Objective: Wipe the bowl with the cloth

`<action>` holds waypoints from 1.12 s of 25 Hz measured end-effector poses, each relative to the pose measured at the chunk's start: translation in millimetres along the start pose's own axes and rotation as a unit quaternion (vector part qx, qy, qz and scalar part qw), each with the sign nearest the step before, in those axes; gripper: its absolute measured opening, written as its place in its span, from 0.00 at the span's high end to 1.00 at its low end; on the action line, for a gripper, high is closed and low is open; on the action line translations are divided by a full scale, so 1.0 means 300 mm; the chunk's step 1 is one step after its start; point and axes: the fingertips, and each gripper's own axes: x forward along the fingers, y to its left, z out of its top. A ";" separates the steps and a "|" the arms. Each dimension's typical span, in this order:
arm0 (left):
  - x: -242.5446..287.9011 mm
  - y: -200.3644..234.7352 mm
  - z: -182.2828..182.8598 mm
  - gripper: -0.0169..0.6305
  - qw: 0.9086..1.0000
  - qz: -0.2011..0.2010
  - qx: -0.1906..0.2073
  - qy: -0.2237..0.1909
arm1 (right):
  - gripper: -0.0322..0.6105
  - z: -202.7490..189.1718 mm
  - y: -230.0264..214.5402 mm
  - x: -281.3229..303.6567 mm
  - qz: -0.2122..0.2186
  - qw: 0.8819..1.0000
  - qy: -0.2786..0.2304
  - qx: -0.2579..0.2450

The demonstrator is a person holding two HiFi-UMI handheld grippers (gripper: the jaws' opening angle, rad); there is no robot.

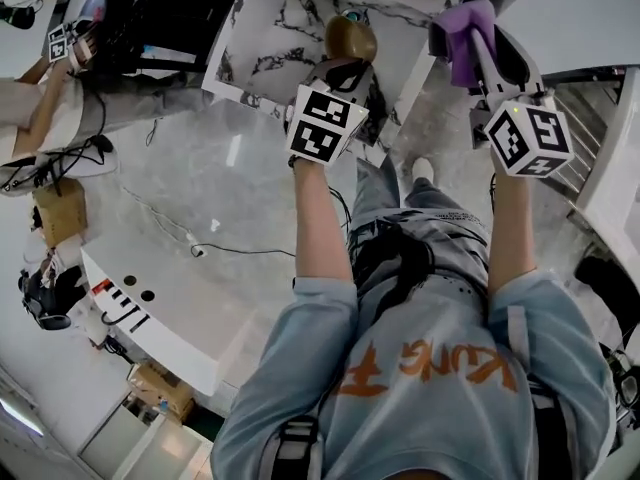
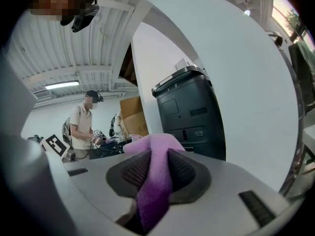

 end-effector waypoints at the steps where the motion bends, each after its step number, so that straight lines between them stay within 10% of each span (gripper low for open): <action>1: -0.022 -0.009 0.014 0.93 1.000 0.004 -0.014 -0.017 | 0.78 0.011 0.009 -0.005 0.006 1.000 -0.003 -0.002; 7: -0.176 -0.062 0.098 0.93 0.982 0.014 -0.115 -0.149 | 0.78 0.094 0.071 -0.049 0.049 0.998 -0.027 -0.016; 14: -0.335 -0.167 0.163 0.93 0.959 -0.001 -0.139 -0.247 | 0.78 0.205 0.189 -0.138 0.131 0.989 -0.070 -0.027; 28: -0.489 -0.224 0.368 0.93 0.930 -0.053 -0.121 -0.343 | 0.78 0.347 0.505 -0.274 0.322 0.922 -0.085 -0.196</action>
